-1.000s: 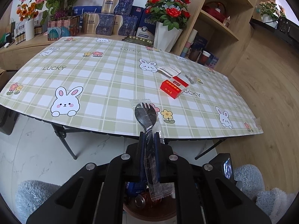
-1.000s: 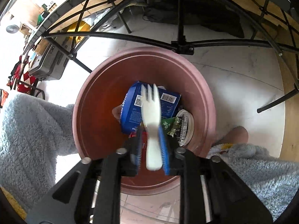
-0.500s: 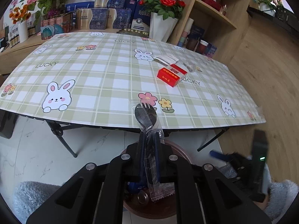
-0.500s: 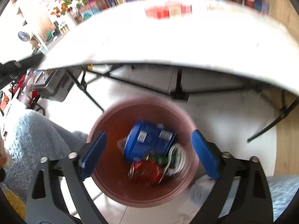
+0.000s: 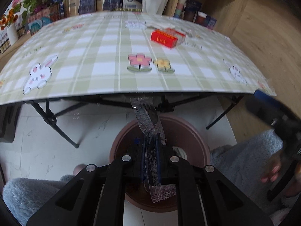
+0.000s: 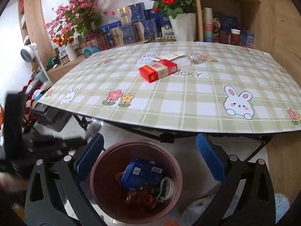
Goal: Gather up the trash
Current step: 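Lower the wrapped spoon into the bin and open the left tool, then move both tools from the bin back over the table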
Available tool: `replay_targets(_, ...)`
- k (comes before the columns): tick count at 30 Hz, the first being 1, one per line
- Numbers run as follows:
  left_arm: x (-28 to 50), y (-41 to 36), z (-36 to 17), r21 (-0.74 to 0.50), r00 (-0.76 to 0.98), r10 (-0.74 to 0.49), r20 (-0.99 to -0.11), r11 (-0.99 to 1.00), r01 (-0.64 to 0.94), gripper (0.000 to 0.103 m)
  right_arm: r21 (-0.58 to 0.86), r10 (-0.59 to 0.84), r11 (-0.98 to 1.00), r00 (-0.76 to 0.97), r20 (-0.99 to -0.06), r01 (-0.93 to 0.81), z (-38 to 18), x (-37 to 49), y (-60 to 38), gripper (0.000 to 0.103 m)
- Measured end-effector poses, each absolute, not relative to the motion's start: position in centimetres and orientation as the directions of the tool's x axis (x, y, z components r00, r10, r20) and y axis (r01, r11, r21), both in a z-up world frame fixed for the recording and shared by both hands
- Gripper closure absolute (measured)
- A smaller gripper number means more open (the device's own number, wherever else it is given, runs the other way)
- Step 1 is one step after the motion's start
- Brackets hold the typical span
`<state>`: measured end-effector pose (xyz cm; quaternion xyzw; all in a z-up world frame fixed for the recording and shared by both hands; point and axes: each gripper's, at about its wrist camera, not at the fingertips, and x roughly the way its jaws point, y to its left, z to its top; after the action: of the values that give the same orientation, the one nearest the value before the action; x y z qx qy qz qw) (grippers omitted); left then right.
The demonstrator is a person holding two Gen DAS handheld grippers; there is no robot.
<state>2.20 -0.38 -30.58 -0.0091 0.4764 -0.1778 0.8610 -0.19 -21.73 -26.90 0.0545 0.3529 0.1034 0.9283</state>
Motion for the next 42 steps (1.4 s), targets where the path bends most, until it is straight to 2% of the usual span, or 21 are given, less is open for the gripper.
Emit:
replay_targets(10, 2.1, -1.8, -34.3, -0.193, 0.369, -0.32, -0.873, 0.92, 0.34, 0.093, 0.163, 0.199, 0.979, 0.733, -0.65, -0.121, -27.1, -0.3, -22.4, 0.006)
replay_targets(15, 2.4, -1.4, -36.2, -0.212, 0.306, -0.308, -0.901, 0.927, 0.311, 0.093, 0.162, 0.191, 0.981, 0.732, -0.654, -0.111, -27.2, -0.3, -22.4, 0.006)
replay_targets(23, 2.5, -1.2, -36.6, -0.224, 0.292, -0.31, -0.904, 0.929, 0.294, 0.091, 0.174, 0.188, 0.98, 0.734, -0.653, -0.097, -27.2, -0.3, -22.8, 0.006)
replay_targets(24, 2.5, -1.2, -36.6, -0.225, 0.293, -0.311, -0.904, 0.929, 0.293, 0.088, 0.175, 0.187, 0.98, 0.735, -0.652, -0.095, -27.1, -0.3, -22.9, 0.006)
replay_targets(26, 2.5, -1.1, -36.4, -0.227, 0.302, -0.314, -0.9, 0.93, 0.29, 0.074, 0.179, 0.184, 0.98, 0.739, -0.648, -0.088, -27.1, -0.3, -23.1, 0.006)
replay_targets(27, 2.4, -1.0, -36.0, -0.231, 0.317, -0.32, -0.893, 0.93, 0.286, 0.06, 0.183, 0.185, 0.979, 0.74, -0.646, -0.085, -27.1, -0.3, -23.3, 0.006)
replay_targets(28, 2.4, -0.9, -35.8, -0.237, 0.328, -0.327, -0.886, 0.929, 0.285, 0.051, 0.187, 0.184, 0.979, 0.742, -0.645, -0.08, -27.1, -0.3, -23.5, 0.006)
replay_targets(29, 2.3, -0.8, -35.4, -0.245, 0.343, -0.337, -0.877, 0.927, 0.285, 0.047, 0.191, 0.181, 0.979, 0.744, -0.644, -0.073, -27.1, -0.3, -23.7, 0.006)
replay_targets(31, 2.2, -0.7, -34.7, -0.242, 0.374, -0.341, -0.862, 0.927, 0.287, 0.033, 0.194, 0.175, 0.979, 0.744, -0.645, -0.062, -27.2, -0.2, -24.0, 0.006)
replay_targets(34, 1.8, -0.4, -33.3, -0.246, 0.433, -0.357, -0.828, 0.924, 0.292, 0.018, 0.208, 0.17, 0.977, 0.746, -0.644, -0.043, -27.3, -0.1, -24.7, 0.006)
replay_targets(37, 1.5, -0.3, -31.7, -0.224, 0.502, -0.348, -0.791, 0.93, 0.291, 0.011, 0.224, 0.168, 0.974, 0.754, -0.635, -0.028, -27.2, 0.0, -25.3, 0.006)
replay_targets(42, 1.4, 0.0, -29.4, -0.177, 0.591, -0.317, -0.742, 0.943, 0.283, 0.007, 0.241, 0.171, 0.97, 0.753, -0.636, -0.018, -27.3, 0.4, -26.1, 0.006)
